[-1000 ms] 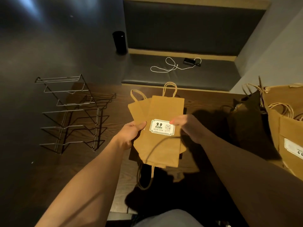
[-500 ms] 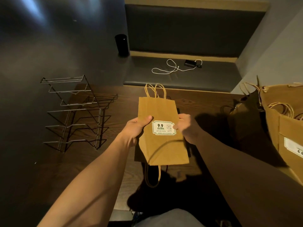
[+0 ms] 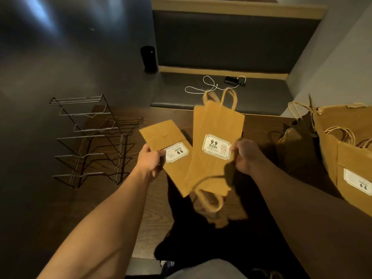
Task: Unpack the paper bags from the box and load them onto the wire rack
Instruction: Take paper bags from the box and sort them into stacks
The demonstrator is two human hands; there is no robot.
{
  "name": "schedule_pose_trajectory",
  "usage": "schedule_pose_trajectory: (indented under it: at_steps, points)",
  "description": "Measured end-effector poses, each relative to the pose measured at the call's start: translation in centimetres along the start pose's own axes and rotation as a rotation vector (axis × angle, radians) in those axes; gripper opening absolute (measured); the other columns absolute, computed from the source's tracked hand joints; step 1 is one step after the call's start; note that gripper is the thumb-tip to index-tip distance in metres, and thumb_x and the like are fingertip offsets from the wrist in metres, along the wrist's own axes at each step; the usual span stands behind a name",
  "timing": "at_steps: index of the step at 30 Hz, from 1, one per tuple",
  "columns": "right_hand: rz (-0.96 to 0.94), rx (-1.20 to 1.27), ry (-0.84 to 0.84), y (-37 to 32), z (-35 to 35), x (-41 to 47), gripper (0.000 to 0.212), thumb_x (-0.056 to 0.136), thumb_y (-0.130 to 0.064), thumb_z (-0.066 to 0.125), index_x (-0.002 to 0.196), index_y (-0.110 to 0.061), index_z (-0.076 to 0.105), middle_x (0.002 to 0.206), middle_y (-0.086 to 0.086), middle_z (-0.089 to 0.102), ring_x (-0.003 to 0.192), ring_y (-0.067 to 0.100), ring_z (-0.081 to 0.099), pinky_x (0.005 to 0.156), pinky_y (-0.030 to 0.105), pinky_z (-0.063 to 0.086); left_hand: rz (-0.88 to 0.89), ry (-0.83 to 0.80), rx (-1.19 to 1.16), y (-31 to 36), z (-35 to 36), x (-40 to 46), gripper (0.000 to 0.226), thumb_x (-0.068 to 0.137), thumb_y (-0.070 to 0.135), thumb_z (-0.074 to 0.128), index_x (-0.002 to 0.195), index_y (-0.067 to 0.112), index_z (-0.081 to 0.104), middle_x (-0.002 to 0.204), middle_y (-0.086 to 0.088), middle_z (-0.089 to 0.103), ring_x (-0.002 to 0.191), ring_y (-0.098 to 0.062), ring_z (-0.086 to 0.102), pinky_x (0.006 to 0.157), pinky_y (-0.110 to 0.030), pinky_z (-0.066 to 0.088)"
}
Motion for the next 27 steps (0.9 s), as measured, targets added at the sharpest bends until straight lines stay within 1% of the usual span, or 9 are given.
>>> schedule_pose_trajectory:
  at_steps: [5, 8, 10, 12, 18, 20, 22, 24, 27]
  points:
    - [0.116, 0.290, 0.057, 1.1, 1.8, -1.2, 0.035, 0.087, -0.002, 0.042, 0.119, -0.006, 0.055, 0.126, 0.018, 0.059, 0.115, 0.034, 0.055, 0.105, 0.046, 0.041, -0.068, 0.160, -0.244, -0.3, 1.8, -1.4, 0.022, 0.088, -0.011, 0.053, 0.103, 0.005, 0.049, 0.084, -0.013, 0.055, 0.059, -0.017, 0.051, 0.056, -0.030, 0.042]
    - [0.235, 0.199, 0.050, 2.6, 3.9, -2.6, 0.035, 0.096, -0.015, 0.043, 0.128, -0.007, 0.054, 0.135, 0.019, 0.055, 0.120, 0.034, 0.056, 0.098, 0.048, 0.047, -0.079, 0.043, -0.408, -0.3, 4.0, -2.2, 0.029, 0.085, 0.002, 0.048, 0.113, 0.002, 0.059, 0.097, -0.020, 0.065, 0.080, -0.032, 0.065, 0.080, -0.047, 0.057]
    - [0.372, 0.169, 0.041, 3.8, 4.7, -3.6, 0.038, 0.100, -0.022, 0.045, 0.135, -0.008, 0.049, 0.134, 0.016, 0.054, 0.124, 0.032, 0.052, 0.102, 0.048, 0.044, -0.067, -0.057, -0.477, 0.2, 5.4, -3.3, 0.028, 0.091, 0.012, 0.043, 0.095, 0.002, 0.069, 0.092, -0.018, 0.070, 0.083, -0.034, 0.069, 0.083, -0.048, 0.058]
    - [0.450, 0.148, 0.031, 4.8, 5.2, -4.3, 0.037, 0.101, -0.025, 0.044, 0.135, -0.011, 0.046, 0.134, 0.015, 0.047, 0.127, 0.035, 0.045, 0.102, 0.053, 0.043, -0.086, -0.145, -0.513, 0.4, 6.5, -3.8, 0.045, 0.096, 0.013, 0.035, 0.065, 0.005, 0.067, 0.067, -0.012, 0.067, 0.060, -0.024, 0.067, 0.064, -0.035, 0.059]
    - [0.122, 0.240, 0.102, 3.1, 4.6, -2.6, 0.038, 0.101, -0.005, 0.040, 0.139, -0.004, 0.044, 0.138, 0.019, 0.052, 0.123, 0.035, 0.055, 0.094, 0.043, 0.050, -0.128, -0.306, -0.535, 0.4, 5.4, -4.0, 0.047, 0.097, 0.041, 0.040, 0.115, 0.007, 0.066, 0.114, -0.017, 0.069, 0.101, -0.033, 0.068, 0.091, -0.046, 0.055]
    - [0.037, 0.248, 0.194, 2.2, 2.6, -2.3, 0.034, 0.098, -0.003, 0.049, 0.132, -0.008, 0.052, 0.123, 0.015, 0.061, 0.104, 0.033, 0.063, 0.083, 0.045, 0.054, -0.103, -0.278, -0.580, 1.0, 2.9, -2.8, 0.049, 0.096, 0.050, 0.044, 0.114, 0.008, 0.063, 0.103, -0.015, 0.074, 0.088, -0.028, 0.073, 0.078, -0.040, 0.060]
    - [-0.082, 0.080, 0.208, 1.3, 0.9, -1.8, 0.029, 0.096, -0.003, 0.053, 0.125, -0.008, 0.052, 0.109, 0.011, 0.060, 0.087, 0.024, 0.061, 0.070, 0.033, 0.051, -0.099, -0.239, -0.503, 1.7, 0.4, -1.8, 0.046, 0.096, 0.053, 0.045, 0.110, 0.012, 0.059, 0.094, -0.011, 0.074, 0.062, -0.021, 0.072, 0.056, -0.029, 0.058]
    - [-0.214, -0.116, 0.100, 0.2, 0.8, -2.0, 0.019, 0.096, -0.002, 0.053, 0.115, -0.005, 0.053, 0.100, 0.008, 0.060, 0.077, 0.012, 0.062, 0.062, 0.023, 0.047, -0.182, -0.261, -0.158, 1.5, -0.6, -1.0, 0.045, 0.097, 0.055, 0.045, 0.115, 0.016, 0.057, 0.106, -0.009, 0.070, 0.059, -0.018, 0.070, 0.049, -0.025, 0.055]
    - [-0.248, -0.234, -0.095, 0.4, 2.4, -1.7, 0.013, 0.097, -0.001, 0.053, 0.109, -0.006, 0.057, 0.101, 0.009, 0.064, 0.085, 0.015, 0.064, 0.067, 0.023, 0.051, -0.360, -0.586, 0.383, -0.4, 1.3, -2.4, 0.023, 0.101, 0.038, 0.047, 0.102, 0.018, 0.057, 0.078, 0.004, 0.054, 0.047, -0.010, 0.047, 0.045, -0.018, 0.039]
Point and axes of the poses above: each hand's wrist, its own x-axis towards the middle knuckle, its own z-axis out of the palm, y = z × x, the point moved 6 cm from there along x, towards the middle knuckle
